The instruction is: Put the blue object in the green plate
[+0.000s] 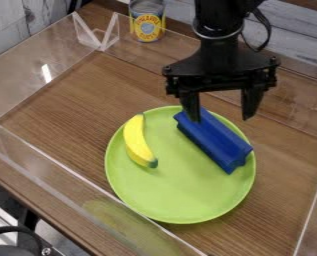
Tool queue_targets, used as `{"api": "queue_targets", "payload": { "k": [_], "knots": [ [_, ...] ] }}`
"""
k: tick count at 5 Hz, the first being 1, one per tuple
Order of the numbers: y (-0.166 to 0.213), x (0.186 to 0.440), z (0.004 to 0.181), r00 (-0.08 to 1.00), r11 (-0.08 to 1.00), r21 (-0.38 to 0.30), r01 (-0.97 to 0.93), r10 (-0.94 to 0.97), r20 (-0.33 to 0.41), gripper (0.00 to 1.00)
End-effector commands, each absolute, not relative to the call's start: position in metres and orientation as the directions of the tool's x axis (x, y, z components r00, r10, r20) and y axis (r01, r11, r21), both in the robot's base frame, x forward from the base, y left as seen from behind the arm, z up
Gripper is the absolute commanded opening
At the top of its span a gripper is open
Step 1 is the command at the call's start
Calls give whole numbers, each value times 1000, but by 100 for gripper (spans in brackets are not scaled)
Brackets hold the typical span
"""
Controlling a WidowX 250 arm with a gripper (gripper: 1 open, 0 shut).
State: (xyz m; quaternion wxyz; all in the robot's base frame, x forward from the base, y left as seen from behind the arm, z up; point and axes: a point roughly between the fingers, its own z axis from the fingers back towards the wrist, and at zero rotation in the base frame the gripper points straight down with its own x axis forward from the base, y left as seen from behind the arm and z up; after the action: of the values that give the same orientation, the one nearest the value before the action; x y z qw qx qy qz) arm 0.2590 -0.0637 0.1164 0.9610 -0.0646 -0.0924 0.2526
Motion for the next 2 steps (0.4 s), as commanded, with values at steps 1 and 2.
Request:
{"api": "queue_targets", "payload": {
  "k": [1, 2],
  "knots": [
    [-60, 268, 131, 853, 871, -192, -453, 486, 189, 100],
    [-57, 268, 129, 864, 881, -177, -439, 468, 187, 100]
  ]
}}
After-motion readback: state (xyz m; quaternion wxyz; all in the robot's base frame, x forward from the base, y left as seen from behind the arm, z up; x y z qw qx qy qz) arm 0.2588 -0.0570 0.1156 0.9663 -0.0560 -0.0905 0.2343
